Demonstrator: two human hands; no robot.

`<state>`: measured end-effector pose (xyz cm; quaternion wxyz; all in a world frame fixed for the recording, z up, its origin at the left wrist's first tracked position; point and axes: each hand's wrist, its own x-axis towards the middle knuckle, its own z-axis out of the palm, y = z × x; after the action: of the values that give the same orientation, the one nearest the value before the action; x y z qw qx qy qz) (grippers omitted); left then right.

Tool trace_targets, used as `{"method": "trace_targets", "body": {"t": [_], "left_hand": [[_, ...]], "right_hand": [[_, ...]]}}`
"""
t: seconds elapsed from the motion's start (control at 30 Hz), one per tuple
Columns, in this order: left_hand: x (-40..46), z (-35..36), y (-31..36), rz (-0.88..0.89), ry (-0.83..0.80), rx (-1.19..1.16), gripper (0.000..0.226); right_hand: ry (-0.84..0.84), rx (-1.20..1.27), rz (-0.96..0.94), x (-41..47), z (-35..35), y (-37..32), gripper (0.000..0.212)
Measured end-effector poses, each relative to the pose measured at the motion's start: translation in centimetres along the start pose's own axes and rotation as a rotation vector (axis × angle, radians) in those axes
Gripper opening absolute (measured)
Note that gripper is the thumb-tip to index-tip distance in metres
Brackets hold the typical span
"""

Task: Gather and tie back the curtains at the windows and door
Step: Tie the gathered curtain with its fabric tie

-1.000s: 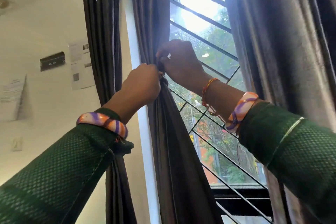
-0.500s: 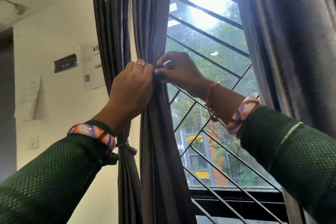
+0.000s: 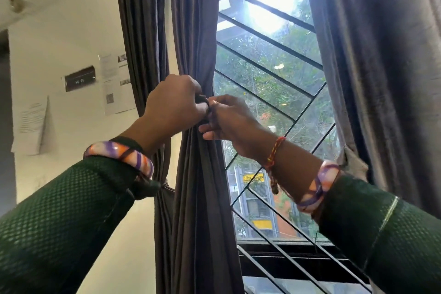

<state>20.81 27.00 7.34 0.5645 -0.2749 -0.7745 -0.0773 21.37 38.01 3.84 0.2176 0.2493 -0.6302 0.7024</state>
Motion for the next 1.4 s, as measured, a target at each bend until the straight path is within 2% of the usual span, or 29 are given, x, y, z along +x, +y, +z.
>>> {"method": "trace_targets", "body": {"t": [0.1,0.2,0.4,0.47,0.57,0.63,0.8,1.07,1.2,1.4], "left_hand": [[0.9,-0.8,-0.1,-0.153,-0.198,-0.165,0.017],[1.3,-1.4,-0.5,-0.279,-0.325,-0.365,0.014],[0.1,-1.4,-1.3,-0.416,-0.401,-0.681,0.027],[-0.3,-1.3,-1.7,-0.455,-0.445,-0.805,0.03],[-0.6,-1.1,-1.9,-0.485,-0.486,-0.953,0.031],[-0.8,-0.6,-1.9,-0.485,-0.393,-0.922,0.03],[-1.8,2.1,-2.4,-0.412,0.009,-0.827,0.029],[-2.1,5.1,-6.7,-0.507,0.137,-0.865,0.033],[-1.7,5.7,-8.7,-0.37,0.03,-0.648,0.027],[1.8,5.5,-11.6,-0.207,-0.445,-0.461,0.025]], "right_hand": [[0.053,0.131,-0.019,-0.3,0.4,0.6,0.011],[0.062,0.176,-0.05,-0.4,0.4,0.7,0.004],[-0.001,0.259,-0.075,-0.3,-0.3,-0.4,0.012],[-0.002,0.268,-0.081,-0.2,-0.6,-0.5,0.021],[0.02,0.19,-0.092,0.0,-1.1,-0.6,0.025],[0.05,0.106,-0.099,0.2,-1.3,-0.7,0.022],[0.083,0.027,-0.089,0.8,-1.6,-0.8,0.025],[0.148,-0.031,-0.061,2.3,-3.5,0.3,0.027],[0.205,-0.143,-0.06,3.7,-3.2,1.7,0.024],[0.181,-0.456,0.035,7.4,-1.3,2.7,0.026]]}}
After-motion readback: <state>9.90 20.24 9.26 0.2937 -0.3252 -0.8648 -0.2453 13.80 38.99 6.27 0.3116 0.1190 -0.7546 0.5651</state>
